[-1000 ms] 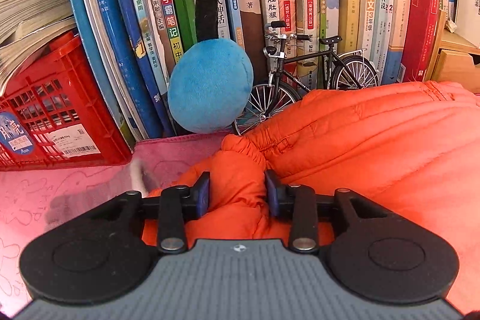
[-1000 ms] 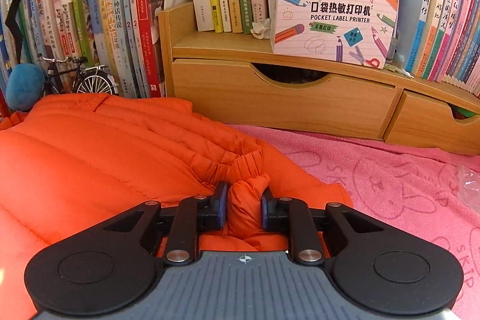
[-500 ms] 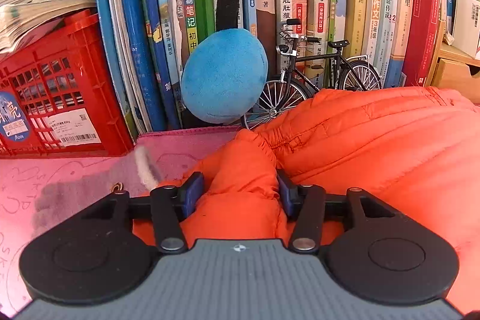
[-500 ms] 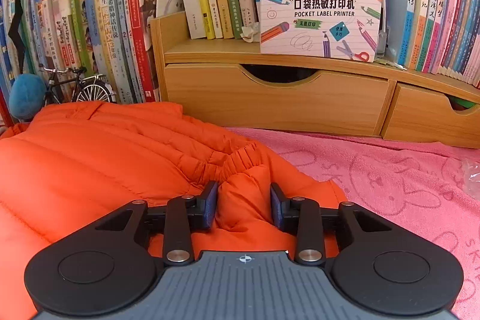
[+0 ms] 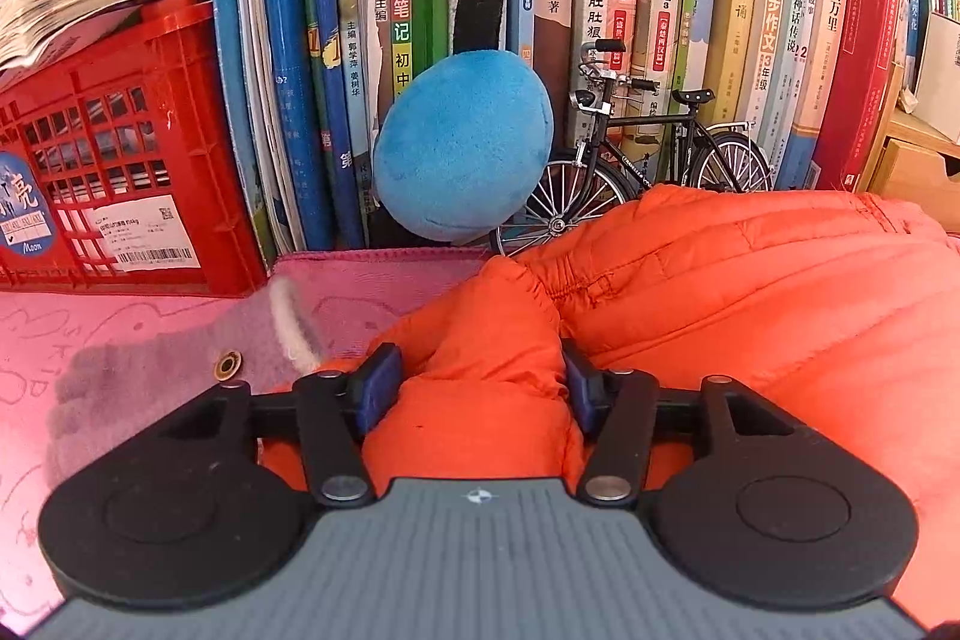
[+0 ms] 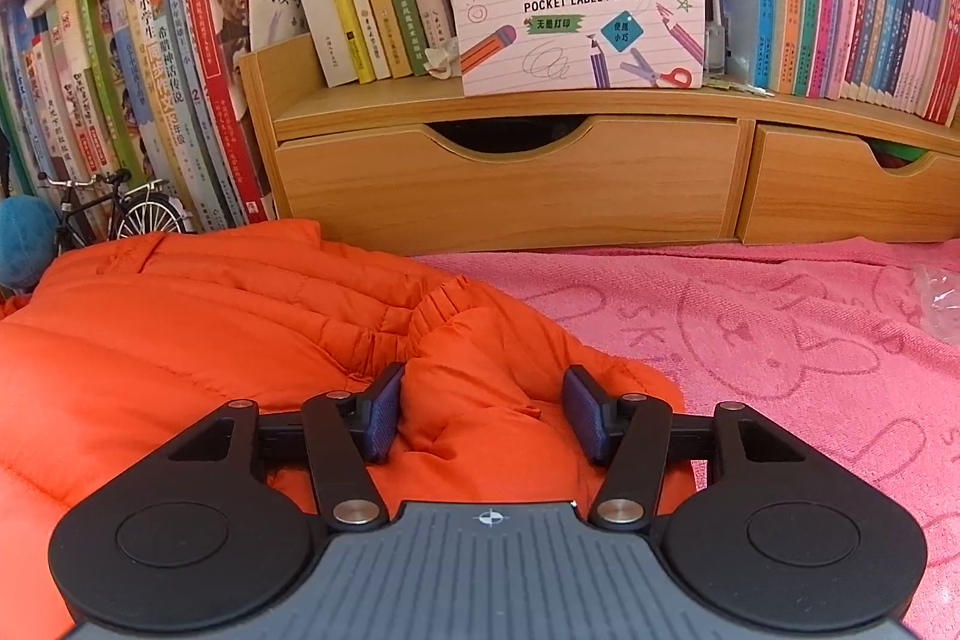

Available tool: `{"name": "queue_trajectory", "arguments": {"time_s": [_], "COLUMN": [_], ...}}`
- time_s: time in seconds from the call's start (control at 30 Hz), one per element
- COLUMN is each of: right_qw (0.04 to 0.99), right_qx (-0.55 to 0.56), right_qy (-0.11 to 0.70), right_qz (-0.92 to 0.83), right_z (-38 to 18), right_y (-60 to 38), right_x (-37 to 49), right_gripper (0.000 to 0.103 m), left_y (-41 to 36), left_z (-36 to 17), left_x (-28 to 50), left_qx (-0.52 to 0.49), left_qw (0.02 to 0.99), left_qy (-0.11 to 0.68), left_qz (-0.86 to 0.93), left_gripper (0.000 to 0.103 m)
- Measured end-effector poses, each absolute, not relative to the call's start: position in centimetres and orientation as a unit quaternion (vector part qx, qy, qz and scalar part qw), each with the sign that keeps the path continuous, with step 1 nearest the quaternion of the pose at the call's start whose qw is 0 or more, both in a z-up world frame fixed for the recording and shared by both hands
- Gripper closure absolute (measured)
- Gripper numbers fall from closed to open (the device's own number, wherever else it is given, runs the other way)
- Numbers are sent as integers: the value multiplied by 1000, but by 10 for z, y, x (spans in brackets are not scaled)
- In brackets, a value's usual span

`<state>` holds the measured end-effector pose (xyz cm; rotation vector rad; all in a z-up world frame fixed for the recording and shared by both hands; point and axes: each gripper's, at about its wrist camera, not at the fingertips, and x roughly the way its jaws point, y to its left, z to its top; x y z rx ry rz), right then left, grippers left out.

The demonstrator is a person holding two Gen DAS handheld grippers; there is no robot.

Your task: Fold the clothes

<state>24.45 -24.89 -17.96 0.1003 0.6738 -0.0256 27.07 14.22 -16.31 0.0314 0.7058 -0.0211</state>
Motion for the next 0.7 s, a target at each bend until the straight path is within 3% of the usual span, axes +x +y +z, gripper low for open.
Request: {"name": "queue_trajectory", "arguments": {"time_s": [0.7], "right_qw": [943], "right_qx": [47], "right_qy": [328], "right_qz": [-19], "right_z": [-183], "right_y": [-247], "right_x": [245], "right_gripper": [42], "left_y": [146], "left_z": [-165], "left_x": [267], "left_qx": [2], "left_qw": [941], "left_qy": [337], "left_qz": [-6], "left_gripper": [45]}}
